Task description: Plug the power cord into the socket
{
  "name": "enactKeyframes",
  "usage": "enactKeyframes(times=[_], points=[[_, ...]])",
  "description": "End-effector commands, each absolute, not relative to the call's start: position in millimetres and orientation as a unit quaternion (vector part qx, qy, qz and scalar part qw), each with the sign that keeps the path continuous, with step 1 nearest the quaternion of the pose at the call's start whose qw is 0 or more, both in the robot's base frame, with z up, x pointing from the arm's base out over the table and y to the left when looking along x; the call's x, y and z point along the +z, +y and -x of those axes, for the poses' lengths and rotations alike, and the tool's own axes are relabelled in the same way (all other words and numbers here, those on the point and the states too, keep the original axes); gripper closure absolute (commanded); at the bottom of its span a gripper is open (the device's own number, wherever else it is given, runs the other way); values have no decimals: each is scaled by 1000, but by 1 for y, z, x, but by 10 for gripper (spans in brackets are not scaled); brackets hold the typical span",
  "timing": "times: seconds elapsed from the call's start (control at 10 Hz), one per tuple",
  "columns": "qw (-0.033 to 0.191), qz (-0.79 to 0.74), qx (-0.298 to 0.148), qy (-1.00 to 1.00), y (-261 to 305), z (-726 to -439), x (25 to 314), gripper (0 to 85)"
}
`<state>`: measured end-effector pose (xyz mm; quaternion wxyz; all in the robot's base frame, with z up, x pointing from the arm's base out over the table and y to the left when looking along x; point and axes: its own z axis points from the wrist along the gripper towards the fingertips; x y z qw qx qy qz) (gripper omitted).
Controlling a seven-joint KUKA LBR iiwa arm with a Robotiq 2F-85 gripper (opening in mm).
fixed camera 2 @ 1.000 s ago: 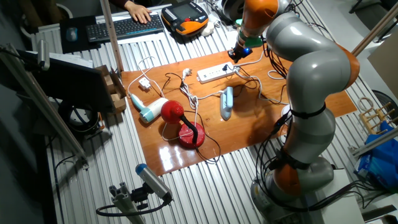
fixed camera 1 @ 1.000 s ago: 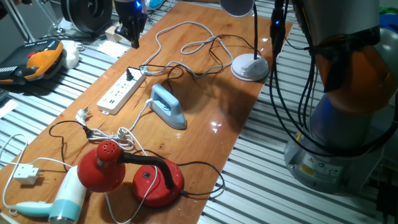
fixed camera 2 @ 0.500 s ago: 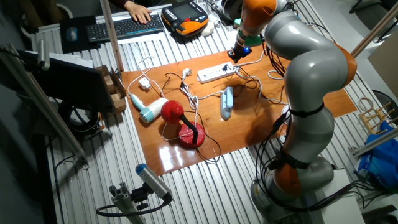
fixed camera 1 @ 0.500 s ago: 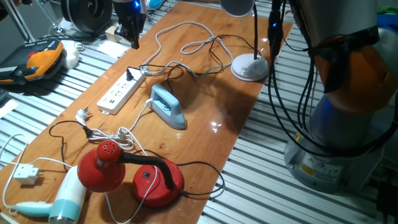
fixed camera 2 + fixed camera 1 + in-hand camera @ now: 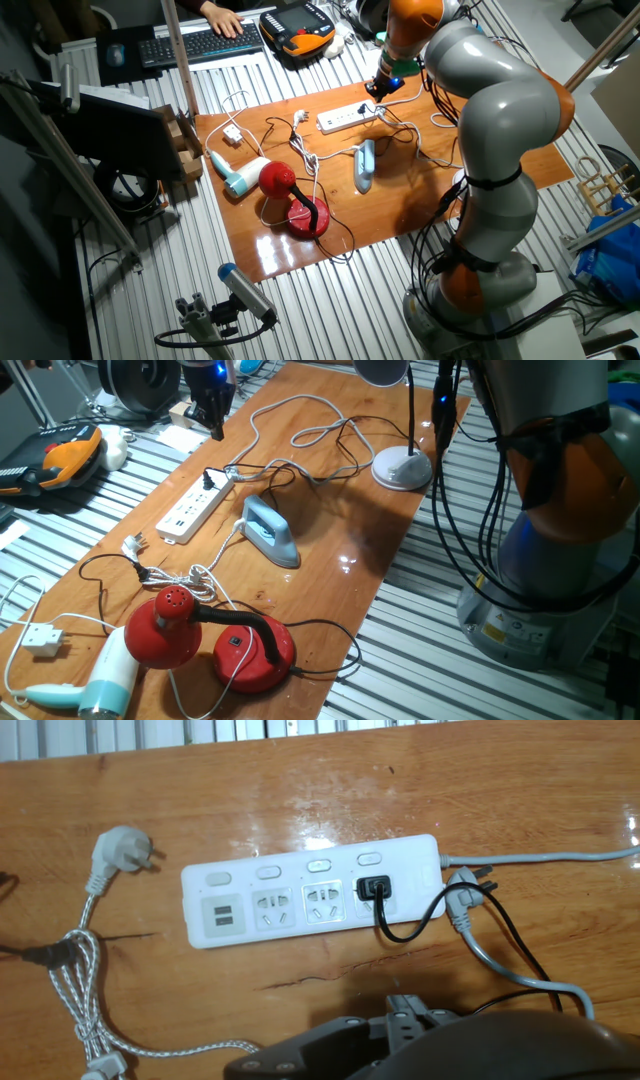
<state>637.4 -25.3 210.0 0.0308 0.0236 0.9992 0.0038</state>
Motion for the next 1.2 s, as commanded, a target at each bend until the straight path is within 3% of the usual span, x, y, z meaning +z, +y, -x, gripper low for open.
enactKeyframes(times=[0.0, 1.1], points=[[31, -23, 2, 999, -25, -637, 210, 850], [22, -22, 1, 1000, -25, -638, 208, 850]])
